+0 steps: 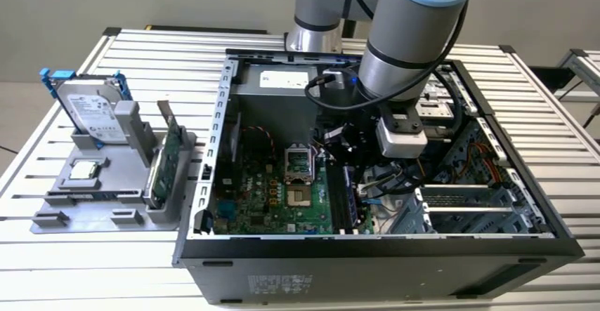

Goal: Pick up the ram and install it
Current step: 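Insert the ram into the slot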

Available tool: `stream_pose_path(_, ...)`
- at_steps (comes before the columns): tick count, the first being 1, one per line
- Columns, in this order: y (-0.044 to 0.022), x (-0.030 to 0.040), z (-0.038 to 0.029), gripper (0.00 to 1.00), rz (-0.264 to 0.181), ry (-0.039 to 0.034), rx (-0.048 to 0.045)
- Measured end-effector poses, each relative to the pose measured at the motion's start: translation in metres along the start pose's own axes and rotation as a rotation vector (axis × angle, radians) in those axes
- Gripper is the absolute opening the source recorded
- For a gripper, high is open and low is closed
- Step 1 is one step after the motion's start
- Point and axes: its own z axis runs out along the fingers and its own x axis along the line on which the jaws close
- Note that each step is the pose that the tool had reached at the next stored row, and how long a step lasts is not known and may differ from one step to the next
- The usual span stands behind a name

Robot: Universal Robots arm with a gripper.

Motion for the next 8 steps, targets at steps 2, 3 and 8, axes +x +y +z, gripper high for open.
stream_pose_path(2, 0.0, 0.0, 0.0, 0.0, 0.0, 0.0, -0.0008)
stream_pose_path(3, 0.0, 0.0, 0.0, 0.0, 0.0, 0.0, -0.0012)
stream_pose_path(8, 0.0, 0.0, 0.0, 0.0, 0.0, 0.0001, -0.005)
